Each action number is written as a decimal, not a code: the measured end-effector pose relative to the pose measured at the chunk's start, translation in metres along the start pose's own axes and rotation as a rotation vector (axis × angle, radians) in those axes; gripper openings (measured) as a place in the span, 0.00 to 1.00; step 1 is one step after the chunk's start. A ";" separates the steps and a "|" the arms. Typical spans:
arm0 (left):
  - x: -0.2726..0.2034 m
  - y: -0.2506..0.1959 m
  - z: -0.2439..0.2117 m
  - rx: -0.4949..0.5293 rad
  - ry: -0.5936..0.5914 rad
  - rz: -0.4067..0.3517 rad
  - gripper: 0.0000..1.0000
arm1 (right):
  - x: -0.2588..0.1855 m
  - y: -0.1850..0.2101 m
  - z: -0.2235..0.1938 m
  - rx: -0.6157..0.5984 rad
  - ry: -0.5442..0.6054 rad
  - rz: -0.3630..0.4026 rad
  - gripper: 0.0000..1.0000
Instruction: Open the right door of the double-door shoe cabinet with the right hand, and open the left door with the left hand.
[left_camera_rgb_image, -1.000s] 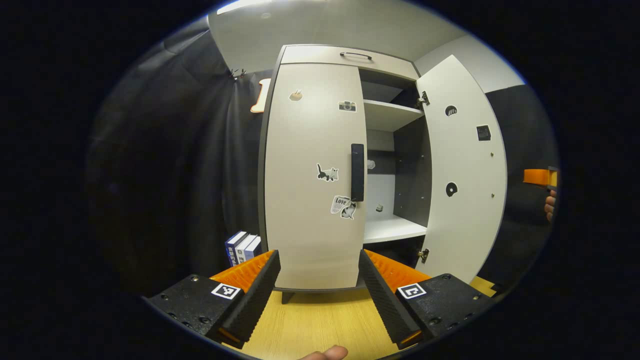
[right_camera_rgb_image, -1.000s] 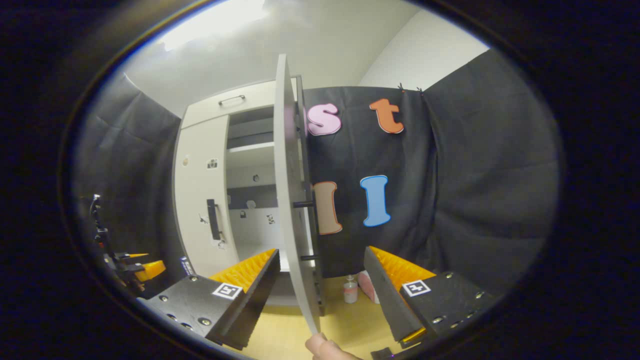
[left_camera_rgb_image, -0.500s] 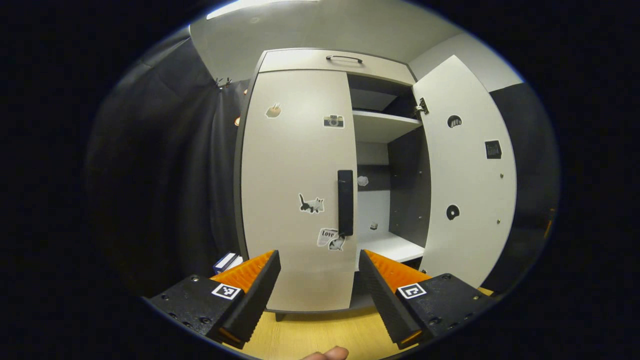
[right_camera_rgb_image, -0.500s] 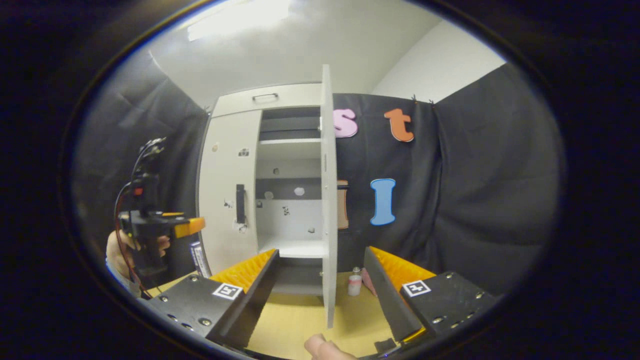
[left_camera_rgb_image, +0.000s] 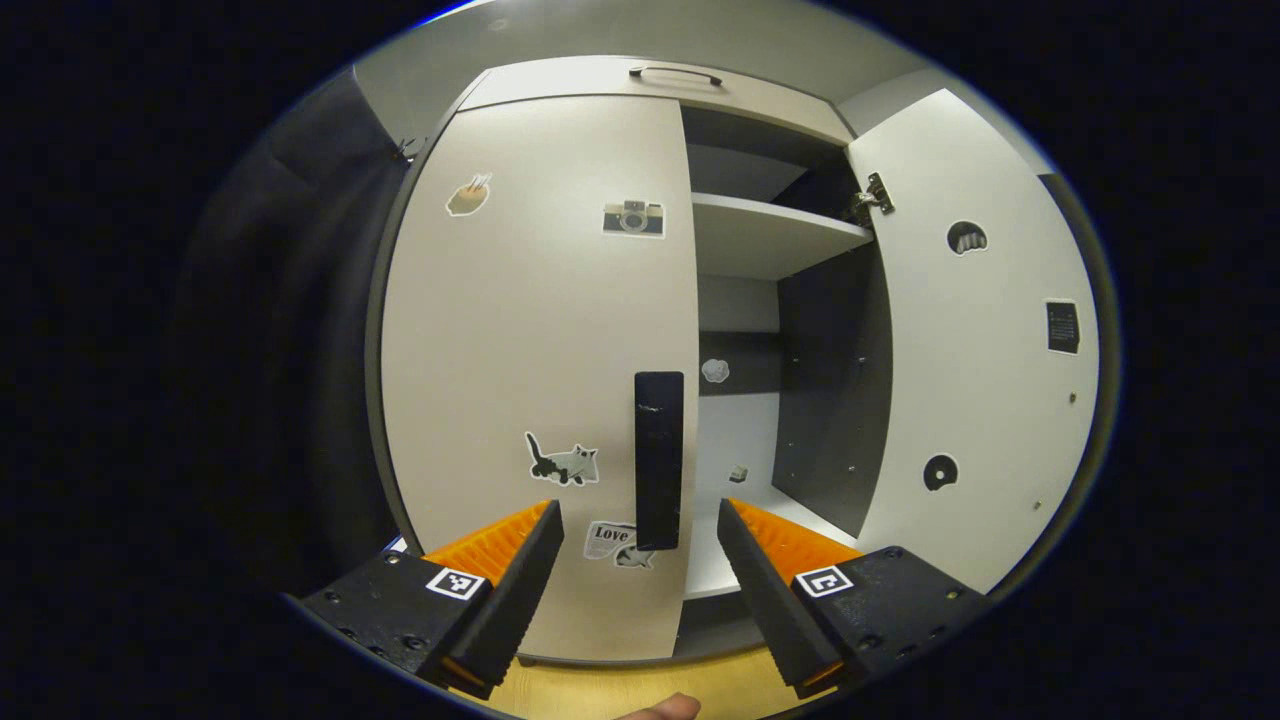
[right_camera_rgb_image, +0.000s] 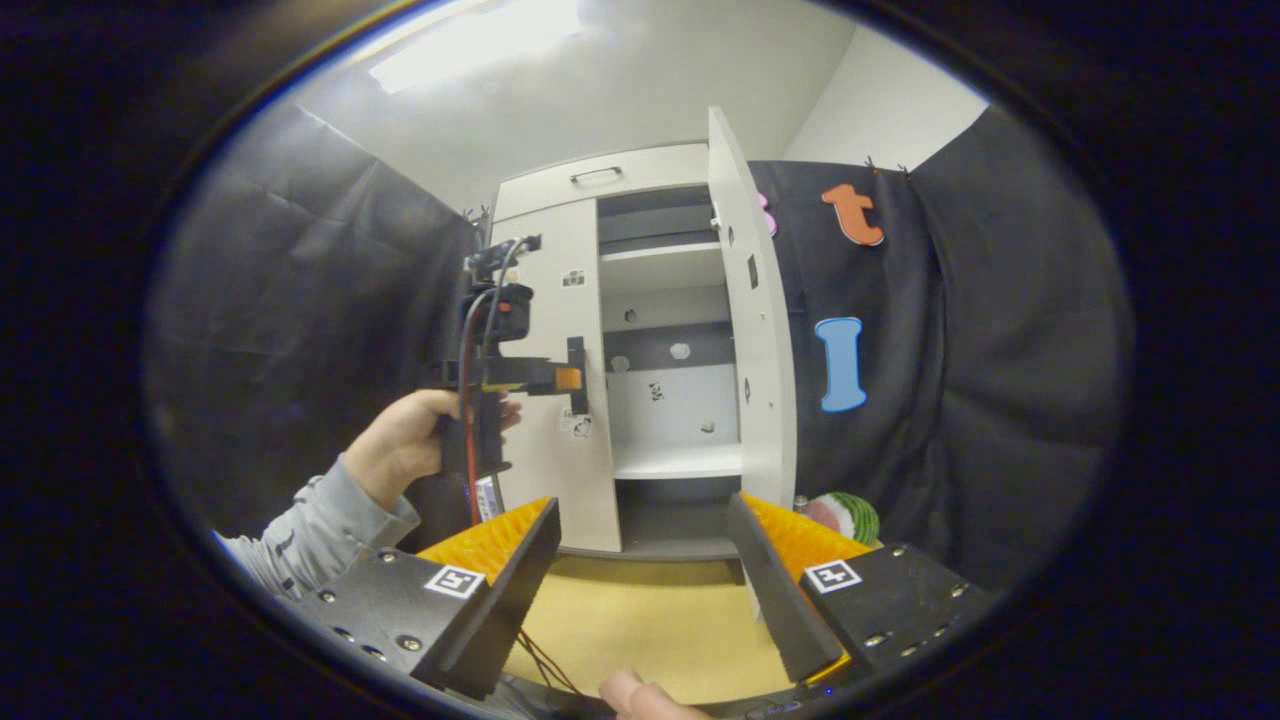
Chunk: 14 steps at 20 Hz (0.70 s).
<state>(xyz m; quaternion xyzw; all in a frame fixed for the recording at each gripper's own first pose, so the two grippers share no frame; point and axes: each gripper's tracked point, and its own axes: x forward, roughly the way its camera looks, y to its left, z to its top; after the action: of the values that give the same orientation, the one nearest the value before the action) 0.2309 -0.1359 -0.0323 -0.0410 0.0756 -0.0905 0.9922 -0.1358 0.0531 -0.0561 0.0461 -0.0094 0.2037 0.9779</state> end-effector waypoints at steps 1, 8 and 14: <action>0.009 0.004 0.000 -0.001 -0.008 0.014 0.96 | -0.003 -0.003 -0.003 -0.001 0.004 -0.012 1.00; 0.036 0.000 0.007 -0.055 -0.066 -0.053 0.93 | -0.001 -0.038 -0.016 -0.032 0.013 -0.117 1.00; 0.057 0.004 0.000 -0.022 -0.018 0.003 0.93 | 0.000 -0.050 -0.020 -0.014 0.032 -0.151 1.00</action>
<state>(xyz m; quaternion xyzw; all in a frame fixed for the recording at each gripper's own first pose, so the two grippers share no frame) 0.2870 -0.1425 -0.0411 -0.0525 0.0676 -0.0877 0.9925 -0.1162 0.0096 -0.0807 0.0366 0.0082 0.1300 0.9908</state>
